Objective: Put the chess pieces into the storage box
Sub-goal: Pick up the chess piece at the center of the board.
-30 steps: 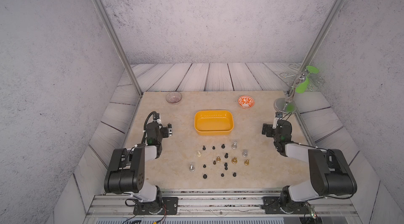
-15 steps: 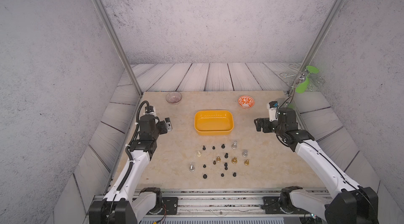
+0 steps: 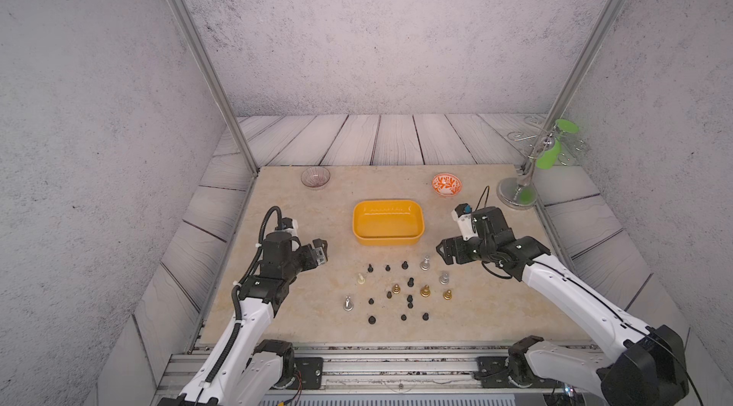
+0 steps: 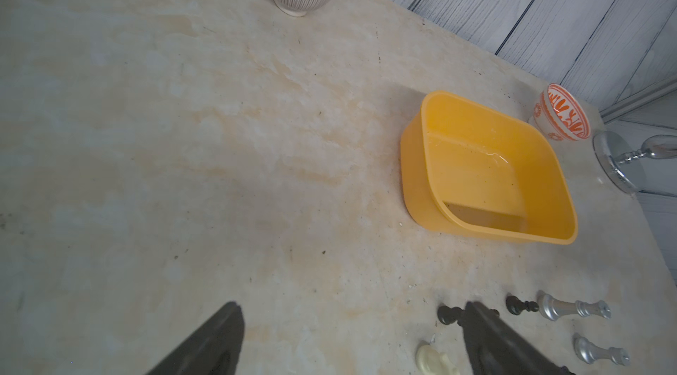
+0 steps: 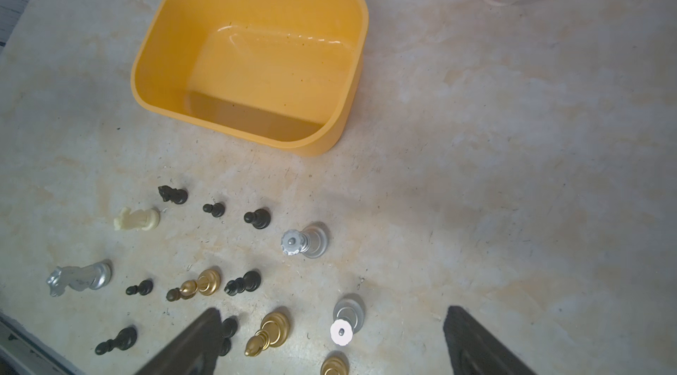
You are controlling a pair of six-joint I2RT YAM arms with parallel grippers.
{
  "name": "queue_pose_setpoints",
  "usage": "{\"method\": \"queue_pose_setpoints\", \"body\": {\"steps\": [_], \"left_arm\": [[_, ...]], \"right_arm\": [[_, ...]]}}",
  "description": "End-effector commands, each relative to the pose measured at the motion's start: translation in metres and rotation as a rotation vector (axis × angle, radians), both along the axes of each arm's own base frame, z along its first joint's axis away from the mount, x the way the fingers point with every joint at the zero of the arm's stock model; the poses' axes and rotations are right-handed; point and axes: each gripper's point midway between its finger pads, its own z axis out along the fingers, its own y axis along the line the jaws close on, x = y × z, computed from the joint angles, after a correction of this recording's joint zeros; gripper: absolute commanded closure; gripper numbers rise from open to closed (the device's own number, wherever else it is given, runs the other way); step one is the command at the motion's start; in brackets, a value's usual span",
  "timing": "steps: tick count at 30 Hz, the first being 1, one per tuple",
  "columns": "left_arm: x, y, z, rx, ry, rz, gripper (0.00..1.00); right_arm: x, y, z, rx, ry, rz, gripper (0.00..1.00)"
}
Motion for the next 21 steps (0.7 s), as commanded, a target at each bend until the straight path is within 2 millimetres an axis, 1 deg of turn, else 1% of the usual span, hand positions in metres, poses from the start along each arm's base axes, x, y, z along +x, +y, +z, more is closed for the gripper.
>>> {"method": "queue_pose_setpoints", "body": {"steps": [1, 4, 6, 11, 15, 21], "left_arm": [[-0.005, -0.015, -0.009, -0.079, 0.049, -0.022, 0.07], [-0.007, -0.025, -0.016, -0.087, 0.073, -0.048, 0.08], [-0.009, -0.029, -0.021, -0.088, 0.088, -0.059, 0.08], [-0.013, -0.034, -0.03, -0.098, 0.12, -0.058, 0.08], [-0.013, -0.038, -0.03, -0.1, 0.123, -0.074, 0.08], [-0.014, -0.04, -0.03, -0.1, 0.123, -0.08, 0.08]], "right_arm": [[-0.002, 0.011, -0.011, -0.038, 0.051, 0.006, 0.07], [-0.003, 0.024, -0.017, -0.064, 0.065, 0.043, 0.09], [-0.002, 0.03, -0.02, -0.08, 0.074, 0.053, 0.12], [0.005, 0.034, -0.03, -0.124, 0.099, 0.041, 0.23], [0.009, 0.041, -0.037, -0.14, 0.121, 0.056, 0.31], [0.011, 0.048, -0.05, -0.186, 0.153, 0.076, 0.39]]}}
